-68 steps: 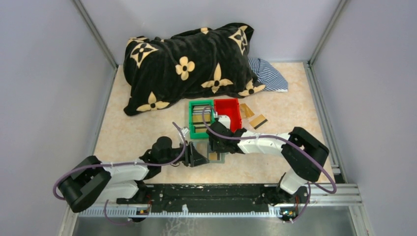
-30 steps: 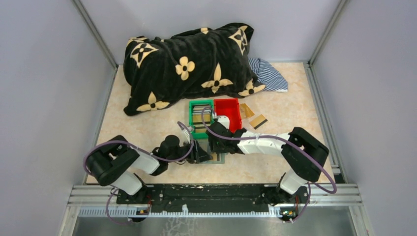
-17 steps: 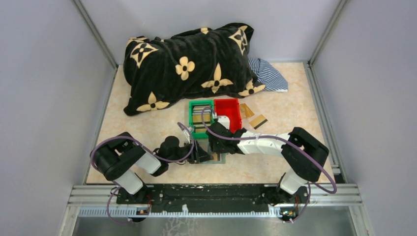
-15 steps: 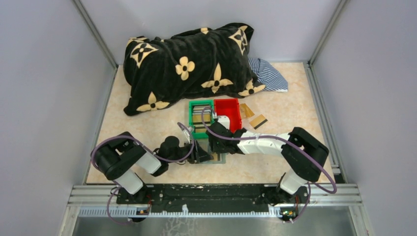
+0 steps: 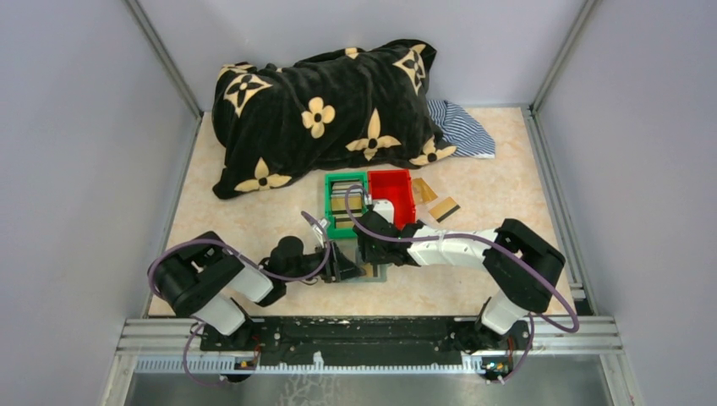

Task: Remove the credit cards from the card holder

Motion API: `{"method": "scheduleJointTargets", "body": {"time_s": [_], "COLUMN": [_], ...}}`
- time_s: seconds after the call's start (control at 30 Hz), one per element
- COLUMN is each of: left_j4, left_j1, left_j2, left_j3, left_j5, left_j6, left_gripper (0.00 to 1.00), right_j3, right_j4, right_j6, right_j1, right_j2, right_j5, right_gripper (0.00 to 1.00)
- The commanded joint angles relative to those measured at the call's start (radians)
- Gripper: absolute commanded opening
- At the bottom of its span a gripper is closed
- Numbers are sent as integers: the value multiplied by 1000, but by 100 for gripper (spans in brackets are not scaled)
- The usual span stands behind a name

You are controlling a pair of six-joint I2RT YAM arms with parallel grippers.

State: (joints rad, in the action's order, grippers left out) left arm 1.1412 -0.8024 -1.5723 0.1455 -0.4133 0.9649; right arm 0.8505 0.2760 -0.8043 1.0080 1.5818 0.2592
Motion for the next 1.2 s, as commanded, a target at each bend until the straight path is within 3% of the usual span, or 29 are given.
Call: {"method": "scheduleJointTargets", "body": {"time_s": [0.0, 0.27, 0.73, 1.17], "left_j4": [34, 101, 47, 229], "left_j1": [0, 4, 21, 30], "left_j2": [22, -45, 42, -105], "left_j3": [4, -2, -33, -58], "left_j5": [-17, -22, 63, 61], "left_j6": [-2, 24, 5, 62], "left_gripper": [56, 57, 56, 56], "right_j3": [34, 40, 44, 42], "right_j4": [-45, -38, -36, -35], "right_j6": [-2, 1, 3, 7], "right_j1": [15, 15, 16, 15], "right_j2": [8, 12, 11, 10], "right_j5": [-12, -9, -11, -10], "right_gripper": [0, 0, 0, 0]}}
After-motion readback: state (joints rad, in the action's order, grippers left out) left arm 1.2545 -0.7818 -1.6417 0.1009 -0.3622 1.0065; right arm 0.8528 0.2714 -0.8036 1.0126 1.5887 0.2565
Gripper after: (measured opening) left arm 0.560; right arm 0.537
